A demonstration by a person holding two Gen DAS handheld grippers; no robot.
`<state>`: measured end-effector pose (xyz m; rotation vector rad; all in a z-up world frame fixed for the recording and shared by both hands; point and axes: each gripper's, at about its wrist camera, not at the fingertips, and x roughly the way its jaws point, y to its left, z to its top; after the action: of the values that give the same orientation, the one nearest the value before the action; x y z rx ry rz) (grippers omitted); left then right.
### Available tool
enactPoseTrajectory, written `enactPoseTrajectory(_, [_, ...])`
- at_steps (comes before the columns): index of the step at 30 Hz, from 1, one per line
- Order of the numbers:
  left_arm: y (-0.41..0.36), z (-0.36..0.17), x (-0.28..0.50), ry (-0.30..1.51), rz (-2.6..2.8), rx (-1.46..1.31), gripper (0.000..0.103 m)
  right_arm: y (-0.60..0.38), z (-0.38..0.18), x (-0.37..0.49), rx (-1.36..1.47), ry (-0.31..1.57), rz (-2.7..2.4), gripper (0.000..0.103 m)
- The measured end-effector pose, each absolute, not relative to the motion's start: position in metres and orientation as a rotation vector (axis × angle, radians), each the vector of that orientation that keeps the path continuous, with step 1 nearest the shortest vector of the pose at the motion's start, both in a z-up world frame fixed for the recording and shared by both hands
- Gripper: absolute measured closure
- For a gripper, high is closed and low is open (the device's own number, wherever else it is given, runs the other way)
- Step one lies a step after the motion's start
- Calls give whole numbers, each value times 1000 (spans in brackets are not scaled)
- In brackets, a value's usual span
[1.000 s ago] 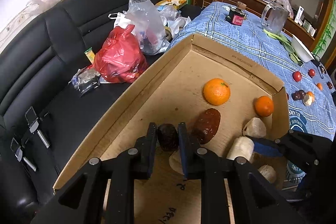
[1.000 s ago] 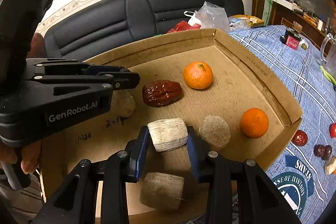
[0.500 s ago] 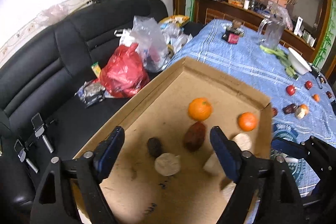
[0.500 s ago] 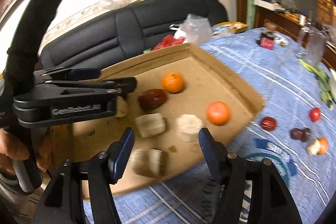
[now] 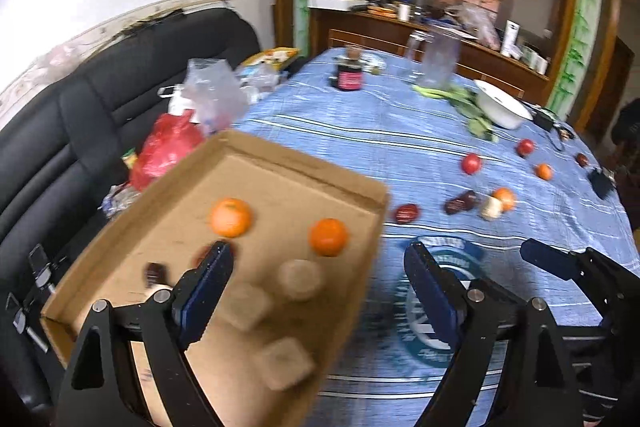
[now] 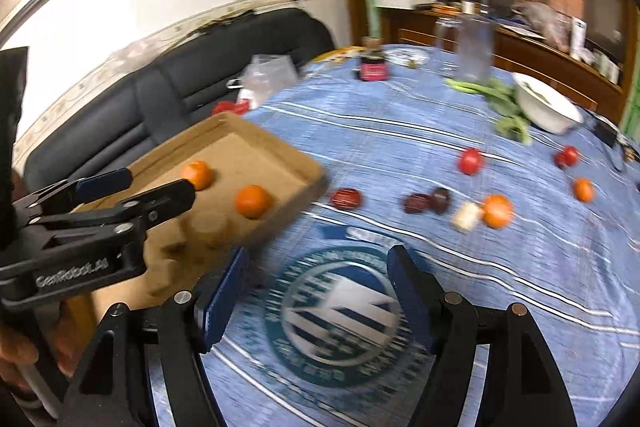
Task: Organize fruits
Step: 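Move both grippers back to the table, left gripper toward a dark red date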
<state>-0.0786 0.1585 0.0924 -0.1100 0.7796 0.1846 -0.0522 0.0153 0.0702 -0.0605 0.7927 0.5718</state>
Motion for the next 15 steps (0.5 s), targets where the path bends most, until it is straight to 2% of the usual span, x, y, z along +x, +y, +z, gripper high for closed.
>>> enactPoseTrajectory(8, [107, 89, -65, 781, 101, -71, 16, -43, 66, -52, -35, 798, 466, 26])
enactPoseTrajectory(15, [95, 76, -56, 823, 5, -90, 16, -82, 58, -50, -14, 812, 407, 26])
